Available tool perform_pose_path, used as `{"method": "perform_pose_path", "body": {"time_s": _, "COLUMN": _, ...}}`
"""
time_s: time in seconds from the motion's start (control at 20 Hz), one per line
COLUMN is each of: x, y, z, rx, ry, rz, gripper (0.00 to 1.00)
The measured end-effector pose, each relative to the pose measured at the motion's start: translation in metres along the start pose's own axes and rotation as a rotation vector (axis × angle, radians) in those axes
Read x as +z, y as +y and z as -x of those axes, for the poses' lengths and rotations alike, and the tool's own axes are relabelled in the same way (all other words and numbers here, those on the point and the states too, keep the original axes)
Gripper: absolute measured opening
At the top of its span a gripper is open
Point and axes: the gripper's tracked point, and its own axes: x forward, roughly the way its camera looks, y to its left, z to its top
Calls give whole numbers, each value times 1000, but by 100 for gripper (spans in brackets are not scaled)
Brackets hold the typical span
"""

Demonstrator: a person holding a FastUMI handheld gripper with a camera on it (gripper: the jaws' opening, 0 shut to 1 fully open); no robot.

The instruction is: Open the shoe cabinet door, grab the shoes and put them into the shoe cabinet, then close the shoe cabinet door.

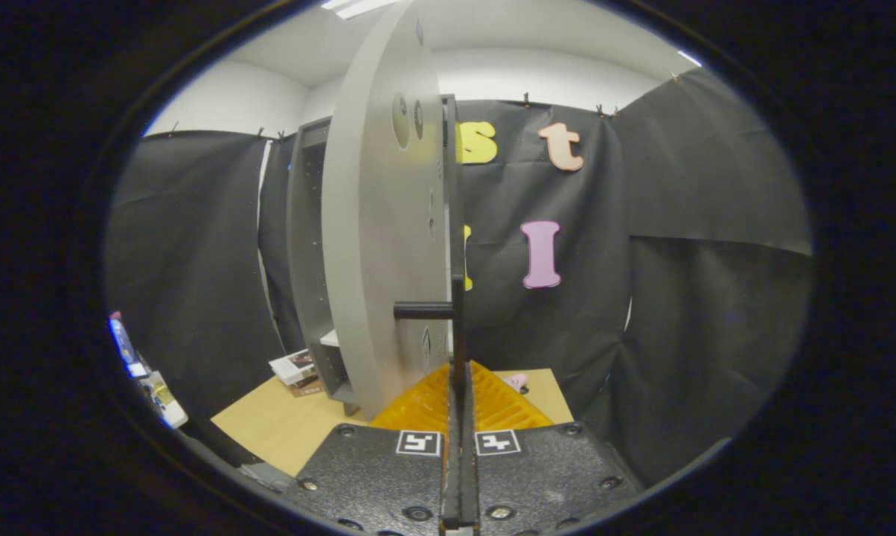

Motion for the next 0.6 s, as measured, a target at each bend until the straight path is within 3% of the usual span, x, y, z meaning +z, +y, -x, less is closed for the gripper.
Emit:
{"method": "perform_pose_path", "body": {"time_s": 0.45, "x": -31, "y": -11, "z": 44, "rx": -92, "ry": 3, "rz": 21, "gripper": 8}}
{"method": "perform_pose_path", "body": {"time_s": 0.6, "x": -51, "y": -18, "z": 64, "rx": -128, "ry": 8, "rz": 35, "gripper": 42}}
